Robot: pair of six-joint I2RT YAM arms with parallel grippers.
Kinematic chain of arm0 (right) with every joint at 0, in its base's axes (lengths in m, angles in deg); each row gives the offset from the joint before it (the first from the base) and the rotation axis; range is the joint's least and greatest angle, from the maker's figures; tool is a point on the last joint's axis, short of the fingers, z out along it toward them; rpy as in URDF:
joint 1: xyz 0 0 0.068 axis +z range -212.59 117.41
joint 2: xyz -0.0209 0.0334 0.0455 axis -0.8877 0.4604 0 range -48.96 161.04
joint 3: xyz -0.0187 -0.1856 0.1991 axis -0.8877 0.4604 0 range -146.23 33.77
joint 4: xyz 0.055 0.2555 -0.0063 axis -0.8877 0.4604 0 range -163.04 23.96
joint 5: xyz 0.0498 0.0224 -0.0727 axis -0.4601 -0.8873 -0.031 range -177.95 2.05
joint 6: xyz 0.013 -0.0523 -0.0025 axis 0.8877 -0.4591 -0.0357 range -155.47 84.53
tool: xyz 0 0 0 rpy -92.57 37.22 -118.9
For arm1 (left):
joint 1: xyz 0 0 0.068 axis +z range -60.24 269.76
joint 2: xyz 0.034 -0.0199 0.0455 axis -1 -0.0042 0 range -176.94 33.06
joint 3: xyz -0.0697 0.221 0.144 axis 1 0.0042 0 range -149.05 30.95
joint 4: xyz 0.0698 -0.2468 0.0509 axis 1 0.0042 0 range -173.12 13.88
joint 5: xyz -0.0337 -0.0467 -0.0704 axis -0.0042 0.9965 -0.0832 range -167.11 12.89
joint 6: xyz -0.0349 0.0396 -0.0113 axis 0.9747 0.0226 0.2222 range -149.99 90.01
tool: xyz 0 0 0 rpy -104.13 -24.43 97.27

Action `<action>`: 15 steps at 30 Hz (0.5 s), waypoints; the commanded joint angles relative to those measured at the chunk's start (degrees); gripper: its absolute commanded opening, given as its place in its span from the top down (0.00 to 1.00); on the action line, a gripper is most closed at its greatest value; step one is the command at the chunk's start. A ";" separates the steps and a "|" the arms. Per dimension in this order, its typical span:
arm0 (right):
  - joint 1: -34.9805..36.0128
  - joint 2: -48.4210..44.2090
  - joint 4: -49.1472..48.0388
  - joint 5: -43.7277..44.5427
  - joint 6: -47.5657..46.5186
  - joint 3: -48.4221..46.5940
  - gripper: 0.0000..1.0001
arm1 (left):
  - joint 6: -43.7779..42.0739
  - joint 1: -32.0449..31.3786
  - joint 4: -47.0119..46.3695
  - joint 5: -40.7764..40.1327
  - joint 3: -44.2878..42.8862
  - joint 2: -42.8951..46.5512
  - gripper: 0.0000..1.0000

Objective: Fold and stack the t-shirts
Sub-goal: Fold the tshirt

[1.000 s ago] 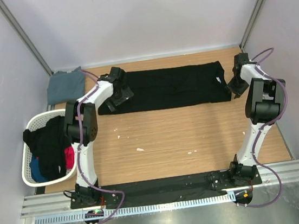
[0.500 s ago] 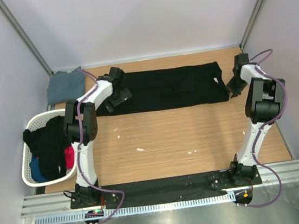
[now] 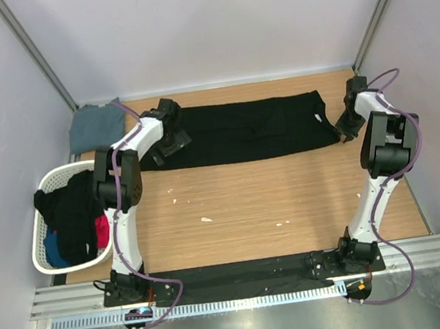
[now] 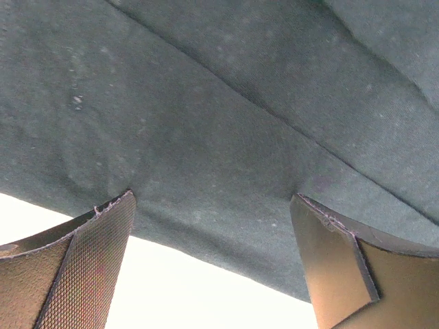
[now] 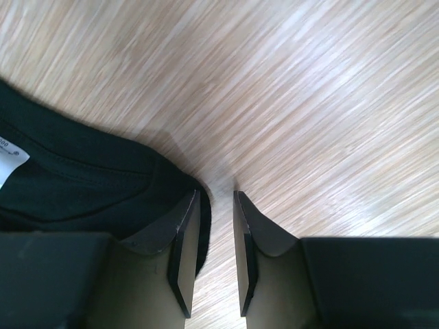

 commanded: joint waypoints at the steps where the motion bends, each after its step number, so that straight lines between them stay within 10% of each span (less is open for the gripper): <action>1: -2.85 1.43 1.70 4.92 -2.34 -0.89 0.69 | -0.63 1.81 3.63 -3.41 -0.42 -1.66 0.04; 15: -2.94 -6.03 7.58 -9.40 -6.30 -4.67 0.67 | -6.25 1.90 1.53 -0.16 0.55 -0.25 0.04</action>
